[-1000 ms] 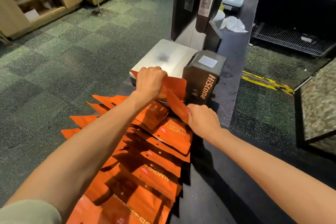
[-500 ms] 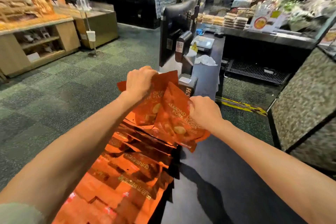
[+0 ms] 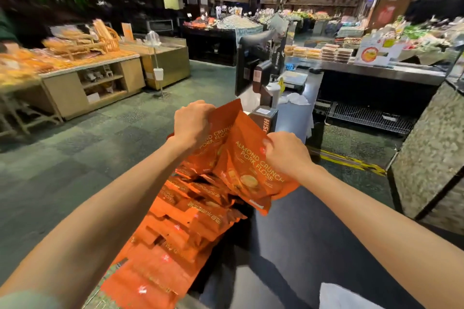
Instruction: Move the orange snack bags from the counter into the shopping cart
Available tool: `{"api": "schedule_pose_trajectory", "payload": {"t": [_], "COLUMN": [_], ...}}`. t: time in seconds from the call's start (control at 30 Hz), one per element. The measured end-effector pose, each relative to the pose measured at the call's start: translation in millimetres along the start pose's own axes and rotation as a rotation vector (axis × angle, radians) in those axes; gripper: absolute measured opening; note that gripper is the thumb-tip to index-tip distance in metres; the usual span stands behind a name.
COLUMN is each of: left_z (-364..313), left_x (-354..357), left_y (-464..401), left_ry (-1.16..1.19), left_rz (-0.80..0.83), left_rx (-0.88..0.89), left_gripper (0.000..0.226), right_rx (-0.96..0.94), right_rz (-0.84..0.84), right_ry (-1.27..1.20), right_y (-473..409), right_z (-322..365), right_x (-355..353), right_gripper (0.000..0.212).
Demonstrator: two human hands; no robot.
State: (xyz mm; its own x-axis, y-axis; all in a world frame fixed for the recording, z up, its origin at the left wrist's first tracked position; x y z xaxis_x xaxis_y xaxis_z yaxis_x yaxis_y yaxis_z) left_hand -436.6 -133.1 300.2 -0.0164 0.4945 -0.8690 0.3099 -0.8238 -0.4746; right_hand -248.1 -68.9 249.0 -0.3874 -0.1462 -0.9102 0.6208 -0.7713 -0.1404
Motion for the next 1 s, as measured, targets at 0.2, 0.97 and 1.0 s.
{"api": "schedule_pose_trajectory", "payload": {"t": [0.2,0.97,1.0], "left_z": [-6.5,115.4,124.2], "left_x": [-47.1,-214.4,-224.3], "left_y": [89.4,417.3,429.1], "left_ry": [0.04,-0.069,-0.082], "left_rz": [-0.014,-0.173,-0.179], "left_rx": [-0.126,-0.706,-0.734], "left_gripper": [0.019,0.021,0.021], "right_rx": [-0.103,-0.605,-0.629], "right_rz": [0.033,0.36,0.376], "right_ry": [-0.031,-0.176,-0.173], "right_y": [73.6,237.2,239.9], "right_z": [23.2,252.6,268.3], "right_x": [-3.9,103.7,110.0], "right_gripper": [0.031,0.028,0.026]}}
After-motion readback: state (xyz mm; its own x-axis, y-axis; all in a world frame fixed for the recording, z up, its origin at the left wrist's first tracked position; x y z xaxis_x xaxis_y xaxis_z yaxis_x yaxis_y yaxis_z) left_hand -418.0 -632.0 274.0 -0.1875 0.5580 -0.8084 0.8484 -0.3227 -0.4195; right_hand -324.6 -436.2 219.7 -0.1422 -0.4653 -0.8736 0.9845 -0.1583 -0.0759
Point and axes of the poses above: each hand's wrist, its own y-axis away from the middle knuckle, its own x-axis out of the palm, z = x × y, the point moved 10 cm from there along -y, towards the middle knuckle, and after that the axes turned 8 degrees about z, right-handed, at the moved point
